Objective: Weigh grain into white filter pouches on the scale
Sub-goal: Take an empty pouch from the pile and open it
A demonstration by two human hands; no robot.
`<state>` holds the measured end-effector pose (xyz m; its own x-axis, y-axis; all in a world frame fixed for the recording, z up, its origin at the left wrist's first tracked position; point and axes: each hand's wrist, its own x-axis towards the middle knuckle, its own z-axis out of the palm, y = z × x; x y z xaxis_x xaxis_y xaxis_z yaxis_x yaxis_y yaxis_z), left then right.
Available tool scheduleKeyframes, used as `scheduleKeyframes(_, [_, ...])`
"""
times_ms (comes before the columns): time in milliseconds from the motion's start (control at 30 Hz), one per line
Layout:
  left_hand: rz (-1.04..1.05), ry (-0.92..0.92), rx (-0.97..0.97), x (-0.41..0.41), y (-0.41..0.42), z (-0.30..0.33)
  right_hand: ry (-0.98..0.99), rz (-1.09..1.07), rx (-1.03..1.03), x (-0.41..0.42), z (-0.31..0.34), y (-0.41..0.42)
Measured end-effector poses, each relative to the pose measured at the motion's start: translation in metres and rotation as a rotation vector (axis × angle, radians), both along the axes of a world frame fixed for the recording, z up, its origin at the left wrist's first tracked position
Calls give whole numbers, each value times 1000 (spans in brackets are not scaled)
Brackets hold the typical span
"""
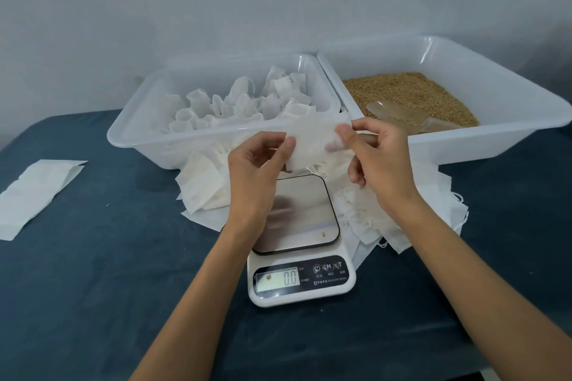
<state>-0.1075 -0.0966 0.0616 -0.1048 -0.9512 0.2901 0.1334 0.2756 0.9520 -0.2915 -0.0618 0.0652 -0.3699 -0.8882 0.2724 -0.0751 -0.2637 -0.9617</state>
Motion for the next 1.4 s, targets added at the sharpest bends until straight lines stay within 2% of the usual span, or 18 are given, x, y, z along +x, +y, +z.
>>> scheduleKeyframes(100, [33,41,35,-1,-1,-1,2,127,-32,1,2,2])
scheduleKeyframes(167, [44,91,82,1,-3,-1,97,185,-68,2,2,2])
scheduleKeyframes(233, [64,111,121,5,-6,-2,173,163,-95,4,1,3])
scheduleKeyframes(333, [77,81,142,6,-6,-3,149,102,-124,4,1,4])
scheduleKeyframes(600, [-16,113,190,6,-4,1,272,141,-160,8,3,9])
scheduleKeyframes(733, [-62,109,197,6,-4,0,246,103,-174,9,4,12])
scheduleKeyframes(867, [-94,68,185,6,-3,0,255,162,-153,10,8,12])
scheduleKeyframes(967, [-3,-51,127,5,-2,-1,224,176,-134,9,9,12])
scheduleKeyframes(1067, [91,-180,-41,5,2,4,238,189,-143,8,10,11])
scheduleKeyframes(1133, [-13,-246,-122,7,7,9,282,198,-137,9,10,12])
scheduleKeyframes(1200, [-156,-386,-181,6,13,11,315,212,-125,11,9,13])
scheduleKeyframes(1267, [-202,-525,-206,0,19,9,324,236,-122,14,6,15])
scheduleKeyframes(1400, [4,-729,-375,-4,14,0,311,224,-138,15,10,18])
